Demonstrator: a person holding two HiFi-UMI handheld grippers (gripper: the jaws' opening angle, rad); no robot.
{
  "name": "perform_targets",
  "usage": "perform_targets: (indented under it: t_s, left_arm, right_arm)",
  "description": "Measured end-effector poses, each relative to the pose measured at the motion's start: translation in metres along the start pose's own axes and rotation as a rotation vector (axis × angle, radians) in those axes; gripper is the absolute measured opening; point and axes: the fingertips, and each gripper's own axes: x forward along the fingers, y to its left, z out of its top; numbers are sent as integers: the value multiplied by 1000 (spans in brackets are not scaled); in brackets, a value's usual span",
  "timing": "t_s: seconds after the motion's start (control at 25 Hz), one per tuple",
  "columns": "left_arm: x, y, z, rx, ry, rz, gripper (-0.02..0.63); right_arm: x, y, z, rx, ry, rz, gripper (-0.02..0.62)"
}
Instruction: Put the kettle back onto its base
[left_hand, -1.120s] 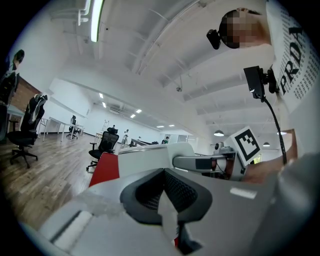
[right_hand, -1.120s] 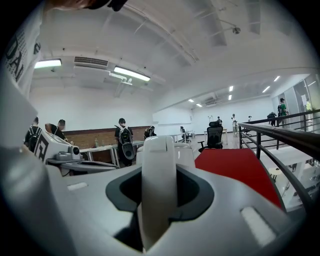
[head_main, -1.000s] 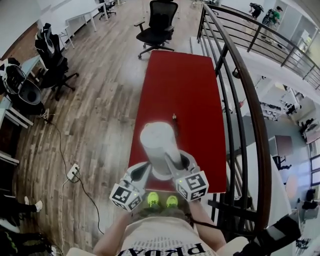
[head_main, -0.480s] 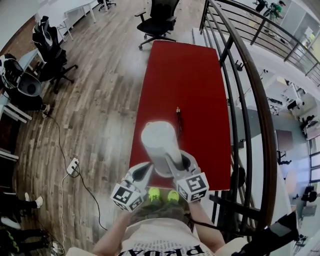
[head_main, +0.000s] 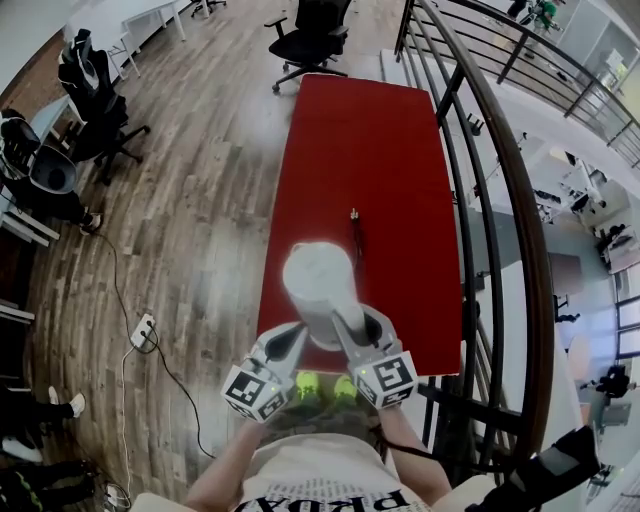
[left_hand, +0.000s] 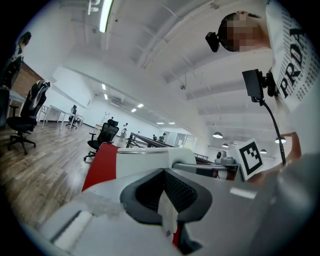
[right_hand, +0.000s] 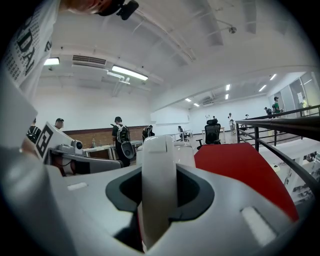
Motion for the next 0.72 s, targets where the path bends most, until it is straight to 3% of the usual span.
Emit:
perform_targets:
  t_s: [0.28,0.72]
  left_arm:
    - [-4,-3,-6,-6,10,-16,-8]
    - [-2,-17,-10,-17,24,-39,-8]
  right_arm:
    - [-13,5,-13,-31,-27,-5,124]
    - [-22,9,-25,-72,10,-1,124]
